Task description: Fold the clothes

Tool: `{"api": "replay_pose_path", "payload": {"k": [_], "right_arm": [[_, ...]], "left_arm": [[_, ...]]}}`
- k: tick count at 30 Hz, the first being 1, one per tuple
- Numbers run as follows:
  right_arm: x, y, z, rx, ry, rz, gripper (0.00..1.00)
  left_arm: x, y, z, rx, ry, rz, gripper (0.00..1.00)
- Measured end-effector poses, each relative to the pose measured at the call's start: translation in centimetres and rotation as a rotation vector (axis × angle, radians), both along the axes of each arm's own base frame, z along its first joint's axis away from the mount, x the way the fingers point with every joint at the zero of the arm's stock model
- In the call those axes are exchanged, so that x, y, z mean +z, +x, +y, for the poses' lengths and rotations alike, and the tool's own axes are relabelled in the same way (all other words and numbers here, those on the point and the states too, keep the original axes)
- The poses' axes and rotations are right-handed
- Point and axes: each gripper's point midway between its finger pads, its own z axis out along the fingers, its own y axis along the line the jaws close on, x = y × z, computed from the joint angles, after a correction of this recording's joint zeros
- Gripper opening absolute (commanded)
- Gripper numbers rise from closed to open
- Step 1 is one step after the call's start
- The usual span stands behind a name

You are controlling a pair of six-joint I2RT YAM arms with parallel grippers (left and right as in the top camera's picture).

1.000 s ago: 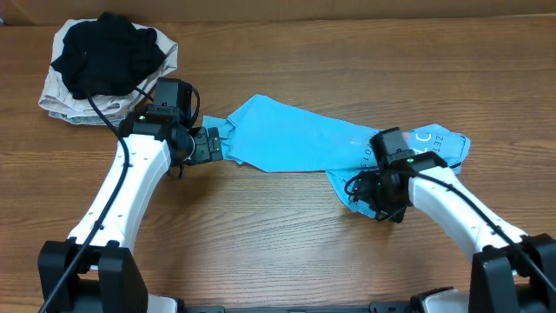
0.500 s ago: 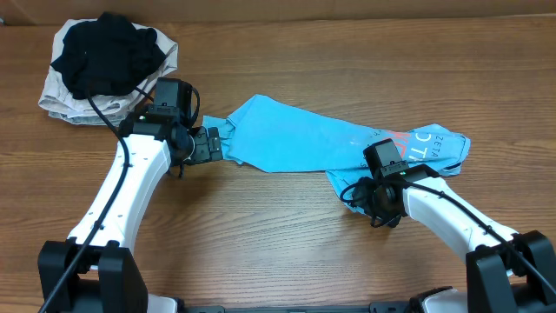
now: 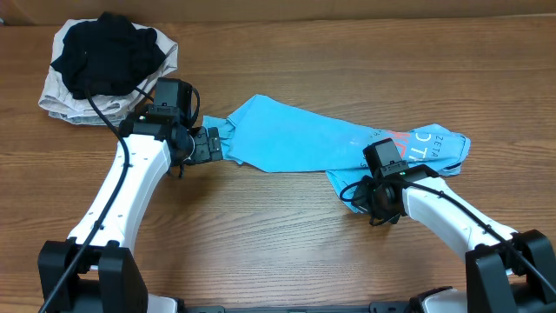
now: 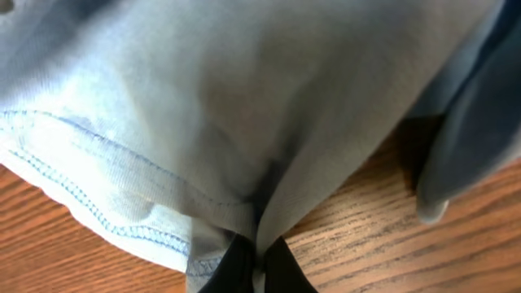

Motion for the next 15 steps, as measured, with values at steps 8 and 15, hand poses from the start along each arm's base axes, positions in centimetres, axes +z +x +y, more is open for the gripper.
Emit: {"api": "replay_pose_path", "payload": {"k": [8,15], "right_arm": [[5.3,2.9,-1.3,0.023,-0.009,-0.007,0.04],[15.6,8.9,-3.2,0.033,0.002,-0.240,0.04]], "left_arm": [[0.0,0.0,0.0,-0.007,0.002,0.001,1.00],[-0.1,0.0,0.0,-0.032,0.010,0.001,1.00]]}}
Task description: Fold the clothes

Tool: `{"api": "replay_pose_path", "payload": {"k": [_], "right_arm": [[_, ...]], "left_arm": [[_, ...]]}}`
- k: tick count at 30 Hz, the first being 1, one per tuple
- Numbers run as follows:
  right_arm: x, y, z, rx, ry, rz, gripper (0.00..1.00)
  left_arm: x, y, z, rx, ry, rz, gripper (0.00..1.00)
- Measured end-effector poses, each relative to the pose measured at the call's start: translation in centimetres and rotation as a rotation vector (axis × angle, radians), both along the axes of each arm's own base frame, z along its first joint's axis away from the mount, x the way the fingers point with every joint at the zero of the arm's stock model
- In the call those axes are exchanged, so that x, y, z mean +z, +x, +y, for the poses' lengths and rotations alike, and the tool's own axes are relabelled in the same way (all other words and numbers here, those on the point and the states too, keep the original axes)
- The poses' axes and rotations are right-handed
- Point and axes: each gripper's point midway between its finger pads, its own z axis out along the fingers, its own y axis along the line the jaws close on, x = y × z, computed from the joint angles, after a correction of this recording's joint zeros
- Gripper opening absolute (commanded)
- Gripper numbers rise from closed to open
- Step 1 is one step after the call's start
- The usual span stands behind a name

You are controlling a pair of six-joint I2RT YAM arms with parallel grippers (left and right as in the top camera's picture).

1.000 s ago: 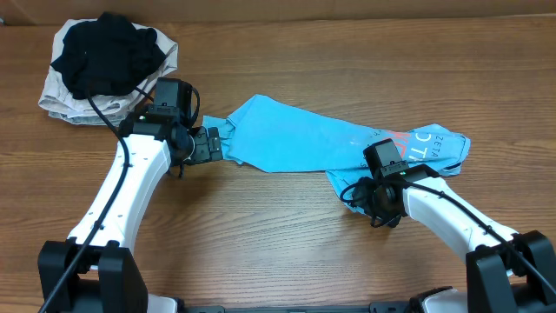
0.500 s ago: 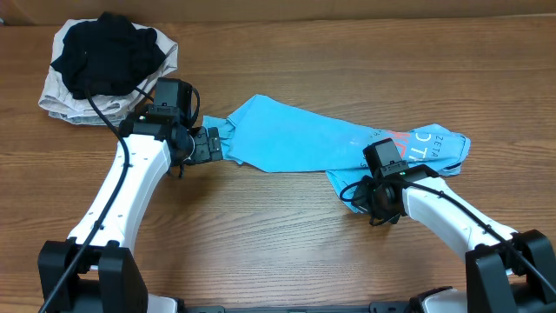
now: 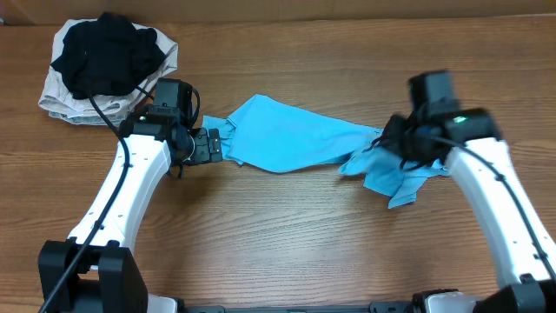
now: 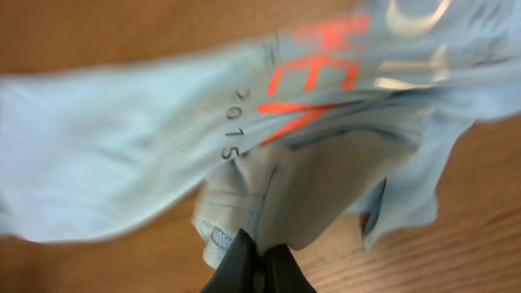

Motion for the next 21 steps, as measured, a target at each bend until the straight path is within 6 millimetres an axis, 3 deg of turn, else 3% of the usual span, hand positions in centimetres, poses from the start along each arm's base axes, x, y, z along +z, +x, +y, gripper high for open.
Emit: {"api": "replay_pose_path", "payload": {"k": [4,12,21], "right_arm": [[3.5,2.3,-2.3,-0.040,-0.013,-0.116,0.04],[5.5,5.2,-8.1,-0.168,-0.032,-0.255,0.04],[7.7,6.9,-9.5,-0.171,0.002,-0.358,0.04]], "left_arm": [[0.0,0.0,0.0,-0.001,0.000,0.000,1.00],[0.0,0.0,0.0,-0.014,0.003,-0.001,1.00],[-0.7,-0.2,-1.6,-0.065,0.007,0.021,1.00]]}}
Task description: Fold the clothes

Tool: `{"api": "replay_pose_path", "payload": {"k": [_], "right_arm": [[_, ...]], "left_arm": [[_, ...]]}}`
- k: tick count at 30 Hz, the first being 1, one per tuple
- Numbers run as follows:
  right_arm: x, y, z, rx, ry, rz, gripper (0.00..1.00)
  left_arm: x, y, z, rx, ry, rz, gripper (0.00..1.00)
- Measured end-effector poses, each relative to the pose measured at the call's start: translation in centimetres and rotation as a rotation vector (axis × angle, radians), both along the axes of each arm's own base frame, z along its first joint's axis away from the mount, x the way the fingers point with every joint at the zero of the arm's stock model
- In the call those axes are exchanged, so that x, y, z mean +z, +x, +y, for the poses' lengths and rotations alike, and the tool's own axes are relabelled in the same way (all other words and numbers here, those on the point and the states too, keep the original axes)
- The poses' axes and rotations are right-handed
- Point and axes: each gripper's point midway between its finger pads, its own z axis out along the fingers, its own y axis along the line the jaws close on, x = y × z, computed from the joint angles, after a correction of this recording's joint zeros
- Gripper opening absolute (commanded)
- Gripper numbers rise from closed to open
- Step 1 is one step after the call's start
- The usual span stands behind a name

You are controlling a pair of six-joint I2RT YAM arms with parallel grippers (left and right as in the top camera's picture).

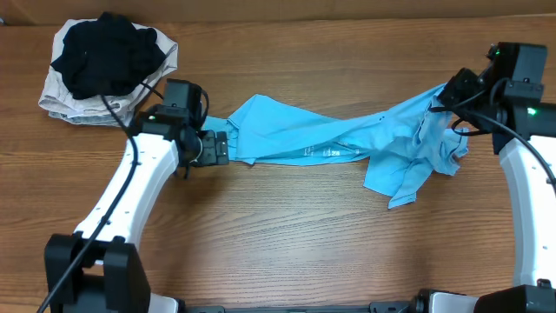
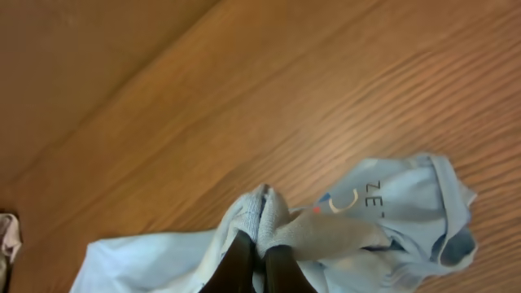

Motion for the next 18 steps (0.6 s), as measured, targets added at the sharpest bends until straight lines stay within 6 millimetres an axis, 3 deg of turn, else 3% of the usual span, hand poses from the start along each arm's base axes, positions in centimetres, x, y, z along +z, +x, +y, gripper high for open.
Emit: {"api": "replay_pose_path", "payload": {"k": [18], "right_arm": [[0.2,-0.3,-0.1,0.020,-0.011,0.009,0.04]], "left_arm": [[-6.9,0.1,-5.8,-0.171,-0.036,0.123,0.90]]}}
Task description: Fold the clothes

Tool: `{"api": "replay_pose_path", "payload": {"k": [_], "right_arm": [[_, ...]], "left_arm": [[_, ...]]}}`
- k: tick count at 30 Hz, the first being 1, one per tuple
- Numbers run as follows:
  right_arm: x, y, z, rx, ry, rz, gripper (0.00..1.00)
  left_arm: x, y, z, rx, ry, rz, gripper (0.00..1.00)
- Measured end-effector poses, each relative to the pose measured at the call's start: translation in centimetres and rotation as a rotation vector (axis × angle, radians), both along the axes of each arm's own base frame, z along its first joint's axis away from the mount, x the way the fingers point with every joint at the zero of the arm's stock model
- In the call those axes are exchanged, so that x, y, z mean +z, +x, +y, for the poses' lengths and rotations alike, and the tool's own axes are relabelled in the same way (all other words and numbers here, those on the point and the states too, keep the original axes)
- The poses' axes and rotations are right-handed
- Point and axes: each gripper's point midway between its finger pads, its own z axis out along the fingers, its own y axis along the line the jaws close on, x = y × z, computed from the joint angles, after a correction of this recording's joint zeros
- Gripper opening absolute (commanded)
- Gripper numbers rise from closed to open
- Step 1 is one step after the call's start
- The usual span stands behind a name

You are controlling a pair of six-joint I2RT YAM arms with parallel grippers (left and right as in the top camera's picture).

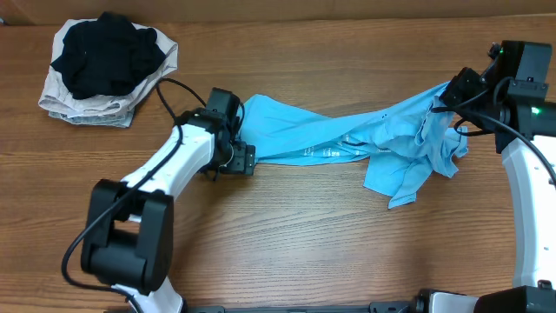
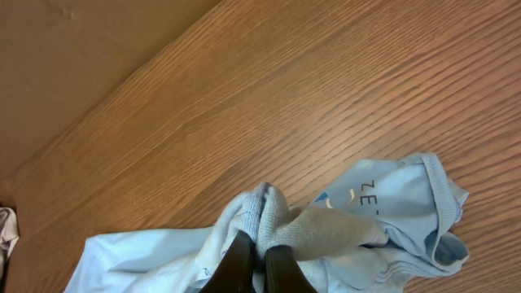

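Note:
A light blue shirt (image 1: 330, 139) with printed lettering lies stretched across the middle of the table. Its right part hangs bunched and folded over itself. My right gripper (image 1: 445, 98) is at the far right, raised above the wood, shut on a bunched fold of the shirt (image 2: 358, 220). In the right wrist view the dark fingertips (image 2: 244, 264) pinch that fold at the bottom edge, right gripper (image 2: 259, 259). My left gripper (image 1: 246, 160) sits at the shirt's left lower edge and looks shut on it; the cloth runs taut from there.
A pile of other clothes (image 1: 104, 61), a black garment on top of pale ones, sits in the far left corner. The wooden table (image 1: 287, 235) stretches in front of the shirt. A brown wall runs behind the table.
My left gripper has shifted to the right and a little toward the front, and the shirt's left end has moved with it. The left arm's elbow now bends differently. The right gripper has barely moved.
First my right gripper was low at the shirt's front right hem, shut on it, with the left holding the left end. Then the right held the cloth raised, then out at the far right with the shirt drawn long. Now the left end has shifted rightward.

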Motion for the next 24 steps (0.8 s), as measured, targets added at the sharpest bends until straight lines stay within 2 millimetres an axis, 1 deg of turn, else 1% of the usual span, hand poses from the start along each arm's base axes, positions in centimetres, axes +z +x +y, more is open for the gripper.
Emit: {"api": "replay_pose_path", "payload": {"k": [3,6,9,13,19,24], "right_arm": [[0.0,0.0,0.0,0.002,-0.002,0.000,0.04],[0.0,0.0,0.0,0.004,-0.003,0.001,0.04],[-0.1,-0.1,0.0,0.003,-0.004,0.006,0.04],[-0.1,-0.2,-0.1,0.002,-0.006,0.008,0.04],[-0.1,-0.2,-0.1,0.000,-0.007,0.009,0.04],[-0.2,-0.2,-0.2,-0.003,-0.011,0.012,0.04]], "left_arm": [[-1.1,0.3,-0.4,-0.006,-0.007,0.005,0.89],[-1.9,1.1,-0.8,-0.007,-0.017,-0.012,0.90],[-1.8,2.0,-1.2,-0.008,-0.038,-0.048,0.89],[-1.7,2.2,-2.0,-0.013,-0.079,-0.053,0.86],[-0.9,2.0,-2.9,-0.022,-0.128,-0.026,0.85],[1.1,3.0,-3.5,-0.026,-0.146,-0.036,0.86]]}}
